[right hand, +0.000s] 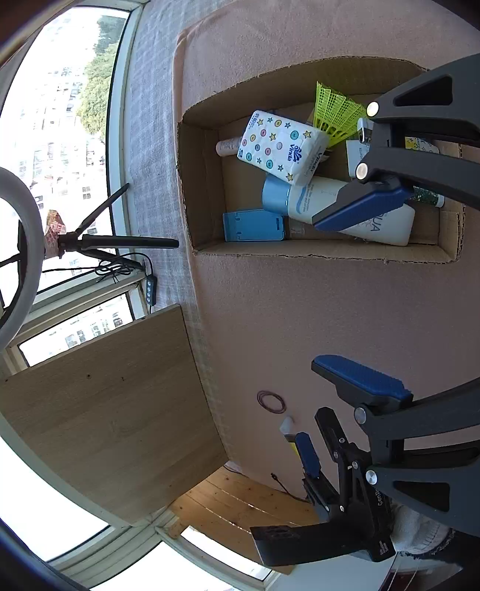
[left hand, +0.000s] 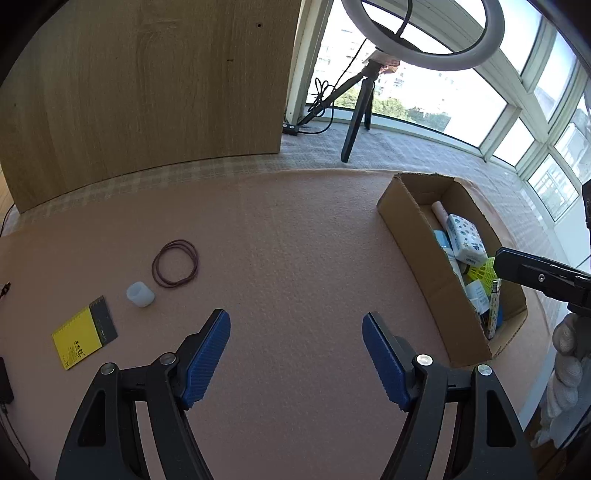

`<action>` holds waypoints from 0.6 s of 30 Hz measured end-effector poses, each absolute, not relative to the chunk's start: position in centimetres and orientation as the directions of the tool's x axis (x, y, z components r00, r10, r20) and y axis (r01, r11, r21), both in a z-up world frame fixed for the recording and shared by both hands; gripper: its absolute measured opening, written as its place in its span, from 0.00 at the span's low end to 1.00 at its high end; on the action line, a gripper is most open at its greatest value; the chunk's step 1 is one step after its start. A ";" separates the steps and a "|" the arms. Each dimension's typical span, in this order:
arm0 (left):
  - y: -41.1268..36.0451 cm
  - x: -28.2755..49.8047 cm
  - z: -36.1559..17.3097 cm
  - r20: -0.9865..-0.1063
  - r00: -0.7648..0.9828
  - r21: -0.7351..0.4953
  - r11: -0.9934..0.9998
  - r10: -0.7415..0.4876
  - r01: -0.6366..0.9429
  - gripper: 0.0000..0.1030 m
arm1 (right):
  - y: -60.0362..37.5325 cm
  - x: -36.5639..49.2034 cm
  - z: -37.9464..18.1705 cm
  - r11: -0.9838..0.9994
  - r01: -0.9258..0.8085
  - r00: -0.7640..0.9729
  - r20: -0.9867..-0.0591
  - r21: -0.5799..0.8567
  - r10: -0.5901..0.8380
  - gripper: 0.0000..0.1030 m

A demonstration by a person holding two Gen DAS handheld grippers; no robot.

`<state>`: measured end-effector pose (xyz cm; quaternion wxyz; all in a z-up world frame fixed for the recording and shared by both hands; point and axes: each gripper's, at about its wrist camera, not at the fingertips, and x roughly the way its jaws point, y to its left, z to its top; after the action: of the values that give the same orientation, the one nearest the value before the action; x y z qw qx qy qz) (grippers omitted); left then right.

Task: Organize objects
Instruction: 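Withdraw both grippers from the box toward the white cap and rubber band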

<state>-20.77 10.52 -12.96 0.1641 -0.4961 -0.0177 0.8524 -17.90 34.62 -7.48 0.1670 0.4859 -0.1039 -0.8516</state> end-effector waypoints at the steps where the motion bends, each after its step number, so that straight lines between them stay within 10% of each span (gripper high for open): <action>1: 9.5 -20.6 -13.2 -0.843 -0.453 -0.192 -0.949 0.289 -0.249 0.75 | 33.9 -17.9 -7.5 -0.921 0.192 -0.468 -0.793 0.339 -0.390 0.64; 18: -0.9 -22.6 -14.2 -0.849 -0.485 -0.184 -0.978 0.211 -0.103 0.66 | 21.8 -20.9 -8.7 -0.901 0.344 -0.415 -0.817 0.265 -0.399 0.64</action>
<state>-22.56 -0.94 -14.20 0.0912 -0.4994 -0.0539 0.8599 -20.90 21.77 -8.74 0.2211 0.4935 -0.0281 -0.8407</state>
